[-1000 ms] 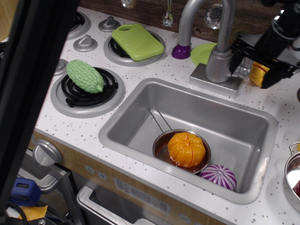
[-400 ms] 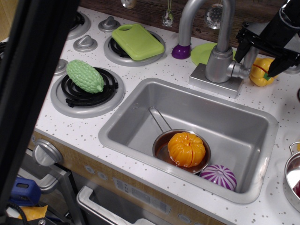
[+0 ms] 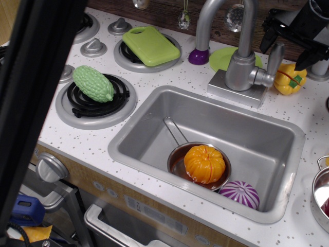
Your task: Turn lever vertical to front
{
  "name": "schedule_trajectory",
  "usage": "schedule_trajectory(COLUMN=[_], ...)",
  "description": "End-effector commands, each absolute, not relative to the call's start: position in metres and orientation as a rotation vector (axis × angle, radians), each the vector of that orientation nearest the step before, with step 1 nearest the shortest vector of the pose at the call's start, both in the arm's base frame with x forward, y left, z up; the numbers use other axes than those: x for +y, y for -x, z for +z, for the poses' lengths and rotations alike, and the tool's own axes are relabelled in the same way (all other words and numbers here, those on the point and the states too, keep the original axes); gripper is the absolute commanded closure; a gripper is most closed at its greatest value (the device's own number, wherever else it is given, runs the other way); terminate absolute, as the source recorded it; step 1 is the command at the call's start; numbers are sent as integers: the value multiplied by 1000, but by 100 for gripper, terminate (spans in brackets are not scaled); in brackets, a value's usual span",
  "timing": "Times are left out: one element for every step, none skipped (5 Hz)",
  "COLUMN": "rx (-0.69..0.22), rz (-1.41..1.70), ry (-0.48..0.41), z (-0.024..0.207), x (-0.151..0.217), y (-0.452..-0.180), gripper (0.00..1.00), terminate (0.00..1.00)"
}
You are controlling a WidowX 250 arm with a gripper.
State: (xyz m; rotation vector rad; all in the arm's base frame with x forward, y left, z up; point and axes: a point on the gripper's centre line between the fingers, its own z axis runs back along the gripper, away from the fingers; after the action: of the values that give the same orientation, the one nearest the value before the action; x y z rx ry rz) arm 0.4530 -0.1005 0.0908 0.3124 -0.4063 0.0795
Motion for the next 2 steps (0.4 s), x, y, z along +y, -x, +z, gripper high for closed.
schedule_trajectory(rx=[-492,-490], rz=[75,83], ry=[-315,-304], z=[119,116], x=[-95,-95], y=[-470,-474], gripper=[0,0], terminate=[0,0])
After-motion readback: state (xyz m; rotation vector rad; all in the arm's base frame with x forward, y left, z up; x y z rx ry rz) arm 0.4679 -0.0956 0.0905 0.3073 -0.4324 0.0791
